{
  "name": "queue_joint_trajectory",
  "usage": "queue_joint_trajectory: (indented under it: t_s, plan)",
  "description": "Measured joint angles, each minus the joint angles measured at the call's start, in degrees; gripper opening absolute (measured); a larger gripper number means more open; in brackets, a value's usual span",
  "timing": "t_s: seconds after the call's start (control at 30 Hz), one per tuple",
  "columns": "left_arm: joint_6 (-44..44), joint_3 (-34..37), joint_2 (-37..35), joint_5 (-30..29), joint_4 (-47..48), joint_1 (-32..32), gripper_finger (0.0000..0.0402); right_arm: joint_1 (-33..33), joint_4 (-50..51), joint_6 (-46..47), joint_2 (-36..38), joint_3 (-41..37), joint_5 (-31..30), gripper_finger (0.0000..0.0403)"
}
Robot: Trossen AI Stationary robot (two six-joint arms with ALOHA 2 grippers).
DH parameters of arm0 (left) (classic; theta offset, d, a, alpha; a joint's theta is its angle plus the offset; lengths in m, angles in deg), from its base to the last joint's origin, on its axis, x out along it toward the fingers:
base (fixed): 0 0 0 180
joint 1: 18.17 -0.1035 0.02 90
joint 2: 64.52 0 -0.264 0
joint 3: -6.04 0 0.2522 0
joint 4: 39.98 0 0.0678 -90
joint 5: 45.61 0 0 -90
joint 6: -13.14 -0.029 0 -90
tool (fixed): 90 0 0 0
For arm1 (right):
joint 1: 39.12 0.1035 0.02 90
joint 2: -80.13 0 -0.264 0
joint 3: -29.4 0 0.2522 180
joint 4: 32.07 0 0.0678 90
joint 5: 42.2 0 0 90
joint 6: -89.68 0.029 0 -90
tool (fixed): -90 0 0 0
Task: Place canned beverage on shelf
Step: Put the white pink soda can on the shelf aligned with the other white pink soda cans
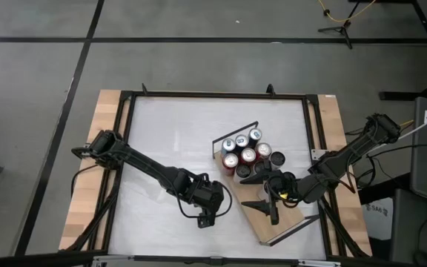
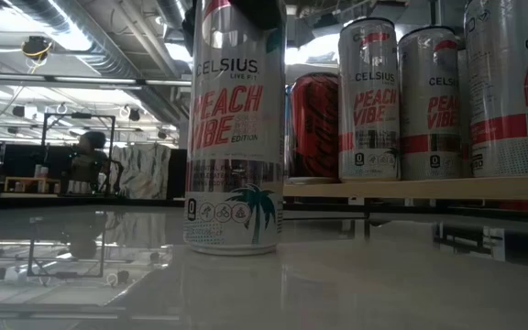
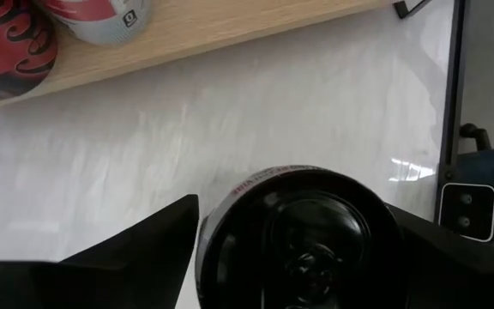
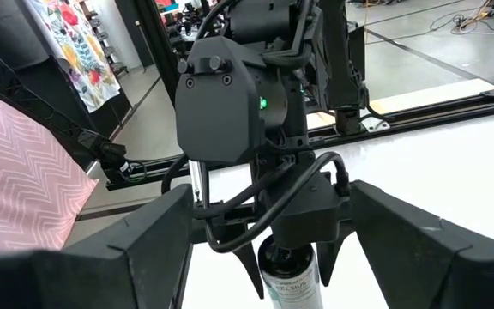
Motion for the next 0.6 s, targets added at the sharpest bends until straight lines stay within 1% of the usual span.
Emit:
queue_joint_trajectory:
  t_s: [0.13, 0.43, 0.6]
  plan:
    - [-0.02, 0.0, 0.0, -0.14, -0.23, -0.04, 0.0305, 0.0, 0.0, 0.0, 0.0, 0.02, 0.24, 0.0305]
    - [0.11, 0.0, 0.0, -2.39, -1.08, -0.09, 0.0305, 0.0, 0.04, 0.0, 0.0, 0.0, 0.26, 0.0305]
    - [0.6, 0.0, 0.0, -1.9, -1.16, -0.31, 0.0305, 0.0, 0.04, -0.01, 0.0, 0.0, 0.26, 0.0305]
